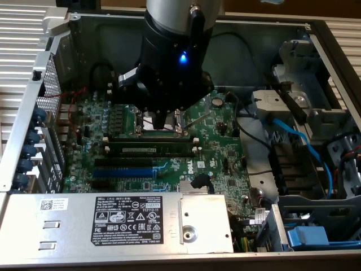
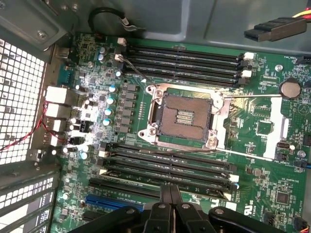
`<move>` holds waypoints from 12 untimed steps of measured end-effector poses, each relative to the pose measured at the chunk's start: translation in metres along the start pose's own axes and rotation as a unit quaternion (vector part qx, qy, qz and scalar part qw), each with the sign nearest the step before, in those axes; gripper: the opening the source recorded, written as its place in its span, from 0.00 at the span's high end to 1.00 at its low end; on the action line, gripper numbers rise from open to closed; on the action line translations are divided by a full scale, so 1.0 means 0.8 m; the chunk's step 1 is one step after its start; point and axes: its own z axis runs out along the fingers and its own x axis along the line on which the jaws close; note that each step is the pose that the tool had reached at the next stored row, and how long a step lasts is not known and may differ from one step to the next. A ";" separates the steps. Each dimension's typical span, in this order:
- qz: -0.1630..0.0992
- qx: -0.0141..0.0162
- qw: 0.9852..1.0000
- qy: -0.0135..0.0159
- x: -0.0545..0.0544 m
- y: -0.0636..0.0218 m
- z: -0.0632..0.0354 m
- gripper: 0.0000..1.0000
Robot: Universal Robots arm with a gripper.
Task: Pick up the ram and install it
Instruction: 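Press down the ram until it locks into place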
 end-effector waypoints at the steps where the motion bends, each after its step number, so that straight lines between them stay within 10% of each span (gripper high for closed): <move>1: 0.006 -0.001 1.000 0.000 0.000 0.000 0.000 0.90; 12: 0.095 -0.010 0.995 -0.007 0.000 0.000 0.000 0.90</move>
